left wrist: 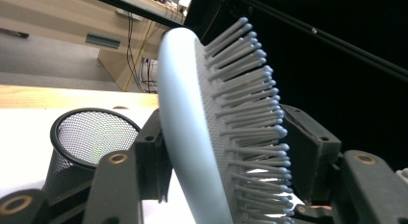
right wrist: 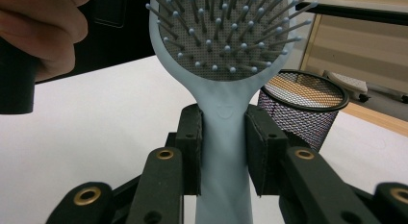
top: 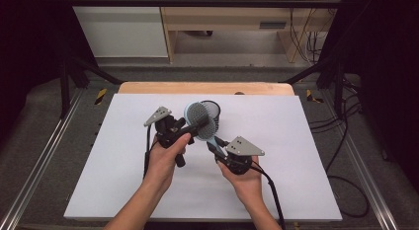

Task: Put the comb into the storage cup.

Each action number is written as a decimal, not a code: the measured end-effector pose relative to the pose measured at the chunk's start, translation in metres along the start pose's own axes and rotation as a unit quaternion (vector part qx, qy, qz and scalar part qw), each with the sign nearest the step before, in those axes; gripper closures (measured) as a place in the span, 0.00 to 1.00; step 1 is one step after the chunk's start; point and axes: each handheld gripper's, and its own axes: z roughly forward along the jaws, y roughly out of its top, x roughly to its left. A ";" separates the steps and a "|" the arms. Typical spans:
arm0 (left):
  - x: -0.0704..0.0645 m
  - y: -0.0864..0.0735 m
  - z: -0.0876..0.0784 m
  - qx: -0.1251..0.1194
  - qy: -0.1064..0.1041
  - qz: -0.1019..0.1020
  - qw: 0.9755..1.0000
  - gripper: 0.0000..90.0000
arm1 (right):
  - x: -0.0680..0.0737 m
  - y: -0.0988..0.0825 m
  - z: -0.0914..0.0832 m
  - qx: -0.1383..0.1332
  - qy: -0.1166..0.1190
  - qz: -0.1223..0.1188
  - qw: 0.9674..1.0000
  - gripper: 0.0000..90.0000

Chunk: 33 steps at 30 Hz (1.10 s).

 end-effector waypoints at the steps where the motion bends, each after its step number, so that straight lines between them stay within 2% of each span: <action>1: 0.000 0.000 0.000 0.000 0.000 -0.001 1.000 0.49 | 0.000 0.000 0.000 0.001 0.000 0.000 1.000 0.77; 17: -0.007 -0.001 -0.001 0.001 -0.008 0.014 1.000 0.57 | -0.001 -0.003 0.003 0.011 0.005 0.005 1.000 0.77; 33: -0.009 -0.004 0.001 -0.002 -0.008 0.018 1.000 0.57 | -0.003 -0.004 0.004 0.016 0.011 0.006 1.000 0.77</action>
